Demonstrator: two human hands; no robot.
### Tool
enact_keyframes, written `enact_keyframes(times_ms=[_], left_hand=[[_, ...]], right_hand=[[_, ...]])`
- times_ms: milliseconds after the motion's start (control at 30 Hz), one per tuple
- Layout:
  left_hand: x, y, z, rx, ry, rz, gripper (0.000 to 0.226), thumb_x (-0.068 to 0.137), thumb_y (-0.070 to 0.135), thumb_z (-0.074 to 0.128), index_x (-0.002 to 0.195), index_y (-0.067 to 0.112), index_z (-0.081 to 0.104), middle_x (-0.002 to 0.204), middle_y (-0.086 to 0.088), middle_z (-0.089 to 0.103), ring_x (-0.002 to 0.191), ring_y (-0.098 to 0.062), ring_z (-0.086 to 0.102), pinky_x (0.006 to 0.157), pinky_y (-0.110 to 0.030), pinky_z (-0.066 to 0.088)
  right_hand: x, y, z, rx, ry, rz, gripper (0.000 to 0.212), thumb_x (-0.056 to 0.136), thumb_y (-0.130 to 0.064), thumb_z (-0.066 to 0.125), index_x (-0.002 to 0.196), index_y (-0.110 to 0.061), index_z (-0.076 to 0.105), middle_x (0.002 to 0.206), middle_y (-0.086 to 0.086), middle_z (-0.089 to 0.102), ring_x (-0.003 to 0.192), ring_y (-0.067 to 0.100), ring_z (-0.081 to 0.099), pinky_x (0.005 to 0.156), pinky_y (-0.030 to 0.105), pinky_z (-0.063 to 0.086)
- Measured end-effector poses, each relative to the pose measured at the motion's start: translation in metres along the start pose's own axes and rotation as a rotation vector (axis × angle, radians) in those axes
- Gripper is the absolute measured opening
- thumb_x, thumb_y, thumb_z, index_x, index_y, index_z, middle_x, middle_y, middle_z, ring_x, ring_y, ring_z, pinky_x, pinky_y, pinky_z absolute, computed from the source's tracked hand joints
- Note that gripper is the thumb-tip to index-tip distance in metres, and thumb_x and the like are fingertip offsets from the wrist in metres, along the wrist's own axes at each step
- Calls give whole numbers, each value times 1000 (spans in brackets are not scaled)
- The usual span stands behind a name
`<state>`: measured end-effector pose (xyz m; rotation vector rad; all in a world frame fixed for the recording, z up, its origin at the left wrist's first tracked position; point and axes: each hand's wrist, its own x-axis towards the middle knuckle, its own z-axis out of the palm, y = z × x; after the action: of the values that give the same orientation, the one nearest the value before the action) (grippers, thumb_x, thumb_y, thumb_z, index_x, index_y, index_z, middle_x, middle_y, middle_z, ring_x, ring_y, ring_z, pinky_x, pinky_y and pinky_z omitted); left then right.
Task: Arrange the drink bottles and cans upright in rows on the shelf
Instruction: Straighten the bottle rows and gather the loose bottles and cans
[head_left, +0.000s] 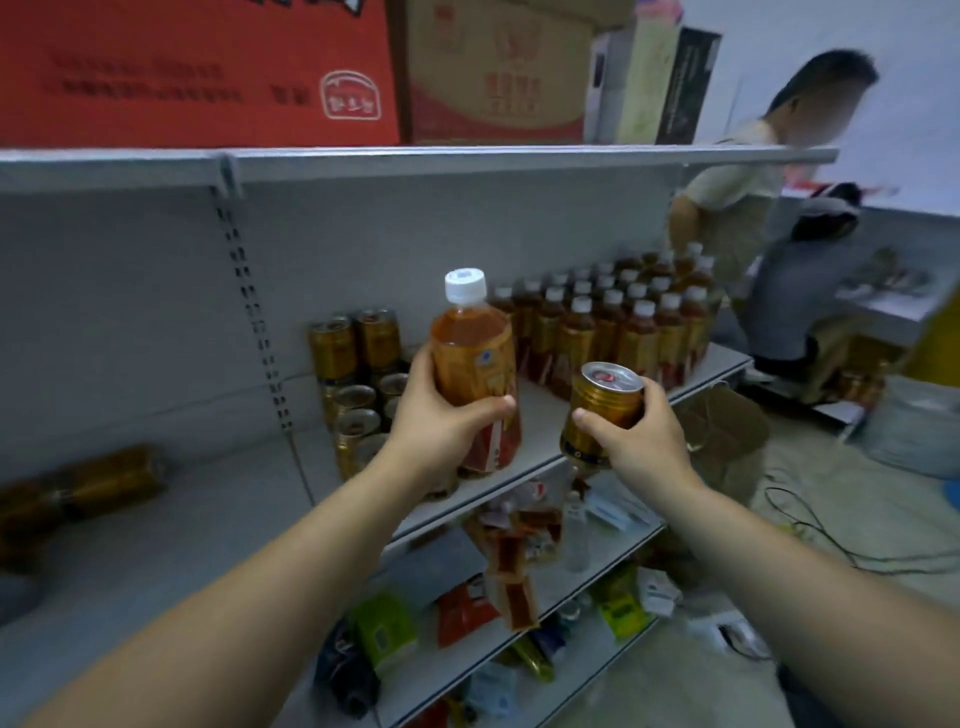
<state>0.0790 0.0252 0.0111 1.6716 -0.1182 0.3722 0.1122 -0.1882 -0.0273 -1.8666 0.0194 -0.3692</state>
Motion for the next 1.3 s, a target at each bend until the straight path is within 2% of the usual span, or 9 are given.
enact_keyframes(times_ms=[200,367,500,633,900,1000,1100,1233,1300], left_hand=[[42,-35,99,67,65,-155,75,63,27,85,125,24,43,111,5,61,98,-12,60,82,-32,49],[59,-70,140,85,167,-271,73,62,31,85,119,27,40,99,14,56,89,-8,57,76,-31,46],[80,-98,150,90,213,-328,76,62,22,84,123,29,38,111,2,59,102,-20,59,89,-42,50],[111,-127,152,175,207,-344,75,63,21,83,125,25,42,112,3,58,107,-22,57,93,-41,48],[165,-164,156,164,156,-342,80,67,19,82,135,23,40,114,5,57,104,-15,55,87,-32,45],[168,-172,154,224,74,-346,78,65,13,81,133,19,42,118,-1,61,109,-21,58,92,-41,50],[172,-177,158,247,142,-342,80,69,12,80,135,22,36,116,3,55,112,-20,55,93,-37,48],[190,-182,173,350,253,-328,87,63,19,85,136,18,38,127,-5,54,117,-22,52,97,-43,46],[203,-184,179,412,299,-341,87,59,23,85,133,18,41,125,-8,55,116,-25,54,95,-47,48]], right_hand=[[67,47,-61,-53,-77,29,65,71,-41,81,124,-34,42,105,-15,52,88,4,50,66,15,36],[106,75,-72,-36,-162,70,67,69,-36,83,119,-38,39,100,-18,49,92,9,49,74,24,39],[129,91,-57,-31,-208,97,68,69,-31,83,122,-33,41,101,-14,50,96,14,51,79,30,40],[149,106,-32,-45,-277,100,69,71,-27,82,127,-27,42,108,-8,54,100,17,53,83,34,46],[179,144,0,-40,-347,71,65,71,-28,82,119,-37,38,103,-27,48,93,4,51,69,11,40],[184,156,3,-26,-378,53,69,71,-32,82,121,-41,35,109,-29,47,95,-4,52,76,13,42],[192,165,3,-13,-440,28,70,72,-33,82,117,-49,32,114,-28,46,96,-17,50,72,2,41],[203,176,2,-60,-522,-12,77,72,-37,82,130,-39,31,119,-20,46,108,-1,47,78,1,37],[208,181,2,-36,-568,-29,80,71,-37,82,134,-35,33,126,-14,48,116,5,48,93,16,42]])
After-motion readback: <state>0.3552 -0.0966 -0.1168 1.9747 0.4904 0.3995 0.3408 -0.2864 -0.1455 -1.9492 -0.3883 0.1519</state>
